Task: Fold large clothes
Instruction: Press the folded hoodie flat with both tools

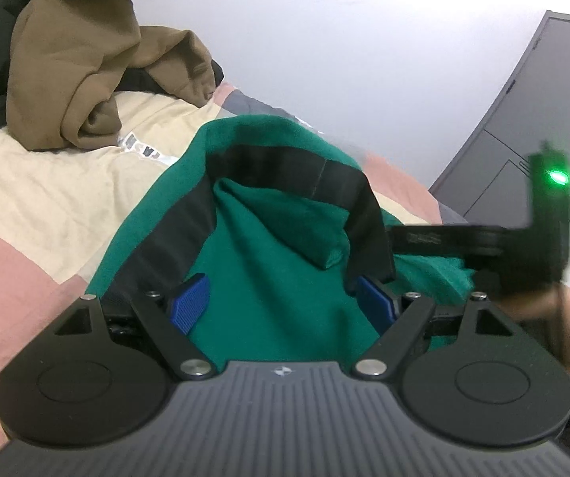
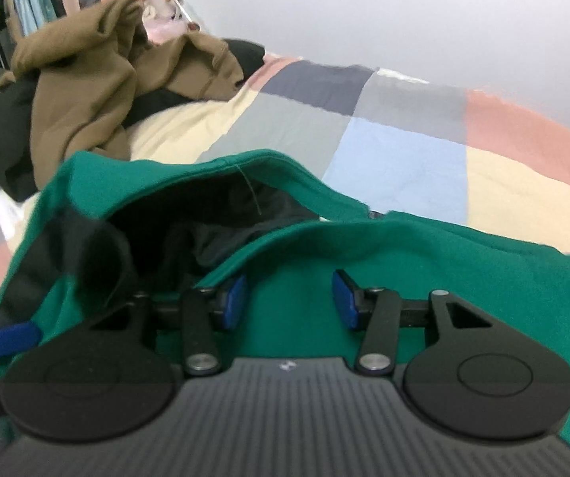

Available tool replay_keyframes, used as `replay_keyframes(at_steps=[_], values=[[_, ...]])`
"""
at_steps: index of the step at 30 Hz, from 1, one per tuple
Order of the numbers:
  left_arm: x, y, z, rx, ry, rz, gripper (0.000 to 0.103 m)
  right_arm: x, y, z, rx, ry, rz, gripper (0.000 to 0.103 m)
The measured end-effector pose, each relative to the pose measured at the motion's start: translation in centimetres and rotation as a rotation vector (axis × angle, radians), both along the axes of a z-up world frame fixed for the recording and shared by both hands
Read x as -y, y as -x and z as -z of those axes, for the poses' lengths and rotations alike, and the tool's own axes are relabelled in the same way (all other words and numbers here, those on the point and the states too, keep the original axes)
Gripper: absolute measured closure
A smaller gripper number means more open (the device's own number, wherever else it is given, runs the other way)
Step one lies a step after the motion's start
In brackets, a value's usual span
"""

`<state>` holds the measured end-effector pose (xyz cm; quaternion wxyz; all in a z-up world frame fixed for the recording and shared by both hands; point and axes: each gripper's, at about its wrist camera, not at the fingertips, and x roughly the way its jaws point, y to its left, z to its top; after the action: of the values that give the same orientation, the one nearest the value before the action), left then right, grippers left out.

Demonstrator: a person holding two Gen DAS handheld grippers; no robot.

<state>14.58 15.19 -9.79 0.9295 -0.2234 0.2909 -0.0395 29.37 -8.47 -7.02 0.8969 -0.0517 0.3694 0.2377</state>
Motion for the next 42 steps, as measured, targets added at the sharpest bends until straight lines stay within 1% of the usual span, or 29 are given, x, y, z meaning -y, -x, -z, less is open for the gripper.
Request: replay_keyframes(at_steps=[3,6,7,9,10,11,14,16,19,22,25,27,31,33,36,38,40,42], values=[[0.3,0.0,0.1,0.003,-0.016,0.01,0.019,2.5,1.8,-0.9,0.01,-0.035,0.011,0.053],[0.7,-0.3,0.1,0.0,-0.055,0.013,0.019,5.7,4.0,-1.6,0.032,-0.048,0.041,0.053],[0.7,-0.6,0.1,-0.007,-0.066,0.007,0.019,6.4,4.5,-1.6,0.035,-0.045,0.049,0.053],[0.7,-1.4,0.3,-0.023,-0.075,-0.004,0.019,7.9,5.5,-1.3,0.04,-0.005,0.064,0.053],[0.8,-1.8,0.3,-0.023,-0.09,-0.005,0.02,8.6,6.1,-1.1,0.05,0.012,0.071,0.053],[1.1,-2.3,0.3,-0.023,-0.12,-0.006,0.02,9.3,6.6,-0.9,0.061,0.005,0.074,0.053],[1.9,-4.3,0.5,-0.034,-0.222,0.01,0.021,10.7,7.3,-0.3,0.067,-0.032,0.079,0.053],[2.0,-5.4,0.7,-0.04,-0.24,0.028,0.023,11.1,7.5,-0.1,0.072,-0.057,0.079,0.052],[2.0,-7.1,1.0,-0.049,-0.249,0.018,0.027,11.4,7.5,0.3,0.082,-0.087,0.077,0.052],[1.8,-9.1,0.9,-0.042,-0.244,0.017,0.027,11.4,7.6,0.6,0.085,-0.115,0.08,0.052],[0.8,-10.4,0.4,0.009,-0.192,-0.011,0.027,11.6,7.5,0.8,0.089,-0.128,0.077,0.052],[-0.2,-10.8,0.1,0.042,-0.152,-0.054,0.027,11.6,7.4,0.8,0.086,-0.135,0.079,0.052],[-1.6,-10.8,-0.2,0.056,-0.111,-0.078,0.027,11.6,7.0,0.8,0.083,-0.148,0.087,0.052],[-1.7,-10.5,-0.8,0.07,-0.091,-0.07,0.027,11.7,7.0,0.8,0.084,-0.152,0.096,0.052],[-0.8,-9.2,-2.0,0.109,-0.096,-0.057,0.027,11.7,7.2,0.5,0.101,-0.138,0.115,0.052],[0.1,-8.3,-2.6,0.123,-0.087,-0.026,0.027,11.9,7.6,0.4,0.115,-0.125,0.138,0.052],[1.4,-7.2,-2.9,0.124,-0.094,0.009,0.027,12.4,8.1,0.2,0.118,-0.127,0.156,0.052],[2.7,-6.3,-2.6,0.101,-0.109,0.047,0.027,13.2,8.7,-0.1,0.114,-0.151,0.18,0.052]])
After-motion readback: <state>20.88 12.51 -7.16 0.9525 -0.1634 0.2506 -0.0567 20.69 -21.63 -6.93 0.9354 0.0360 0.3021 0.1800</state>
